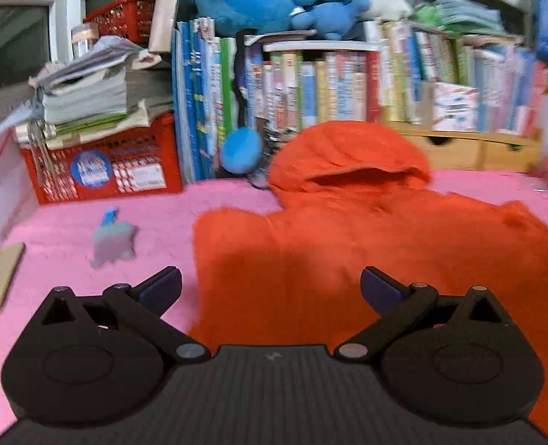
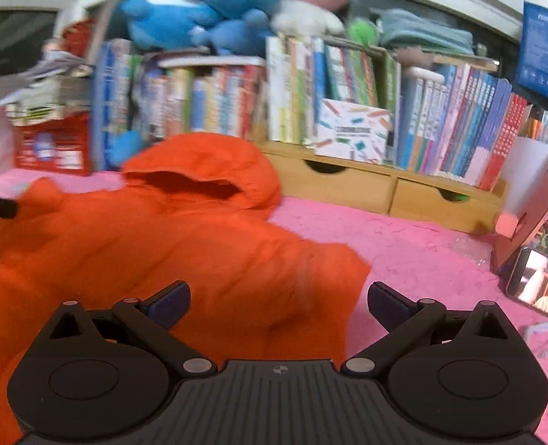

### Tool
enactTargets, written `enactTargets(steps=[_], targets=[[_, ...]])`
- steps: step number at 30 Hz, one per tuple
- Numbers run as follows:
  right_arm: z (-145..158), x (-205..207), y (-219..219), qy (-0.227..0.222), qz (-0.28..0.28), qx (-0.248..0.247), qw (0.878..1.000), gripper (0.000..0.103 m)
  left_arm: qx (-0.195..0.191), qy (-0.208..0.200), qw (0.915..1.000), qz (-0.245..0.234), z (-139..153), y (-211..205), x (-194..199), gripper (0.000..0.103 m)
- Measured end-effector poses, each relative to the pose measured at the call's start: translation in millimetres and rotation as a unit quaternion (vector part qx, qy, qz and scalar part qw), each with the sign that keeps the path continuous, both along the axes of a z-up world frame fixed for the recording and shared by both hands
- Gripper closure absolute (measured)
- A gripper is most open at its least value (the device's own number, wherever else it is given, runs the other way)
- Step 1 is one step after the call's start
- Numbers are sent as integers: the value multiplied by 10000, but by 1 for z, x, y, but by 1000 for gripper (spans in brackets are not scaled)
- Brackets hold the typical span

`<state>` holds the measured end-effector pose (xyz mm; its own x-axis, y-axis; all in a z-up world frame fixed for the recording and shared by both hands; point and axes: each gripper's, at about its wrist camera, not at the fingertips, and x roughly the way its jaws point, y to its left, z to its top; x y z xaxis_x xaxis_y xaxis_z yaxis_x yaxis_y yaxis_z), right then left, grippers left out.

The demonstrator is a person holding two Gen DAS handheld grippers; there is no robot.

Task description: Fold clothes

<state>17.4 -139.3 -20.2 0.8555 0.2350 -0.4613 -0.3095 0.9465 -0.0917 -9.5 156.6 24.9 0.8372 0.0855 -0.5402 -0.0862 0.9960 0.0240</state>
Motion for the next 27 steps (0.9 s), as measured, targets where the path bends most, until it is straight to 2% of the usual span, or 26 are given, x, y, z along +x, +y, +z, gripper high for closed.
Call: enactTargets(steps=[4,8,11,15,18,23,25,27], targets=[[-4,-46,-9,-36,396,-17,9992,0,-10,280,9995,-164,-18,-7,-34,0],[-12,-71,-20,248,186,260,9992,0,8,474,9988,-133,-37,-20,-58,0],[-20,-80,-27,511,158,595,9968,0,4,503,9986,-182,-47,-30,-68,0],[-43,-82,-26,701,77,506,9962,0,-125,501,9986,-86,-59,-28,-67,0],[-48,-83,-27,742,57,579,9955,0,-190,447,9988,-61,-64,-27,-69,0],[-51,-84,-28,748,50,555,9956,0,-232,440,9987,49,-50,-31,-66,0],[-51,-84,-28,742,49,555,9957,0,-198,158,9997,35,-34,-33,-61,0],[-51,-84,-28,748,43,578,9955,0,80,-103,9999,1,-16,-41,-49,0]])
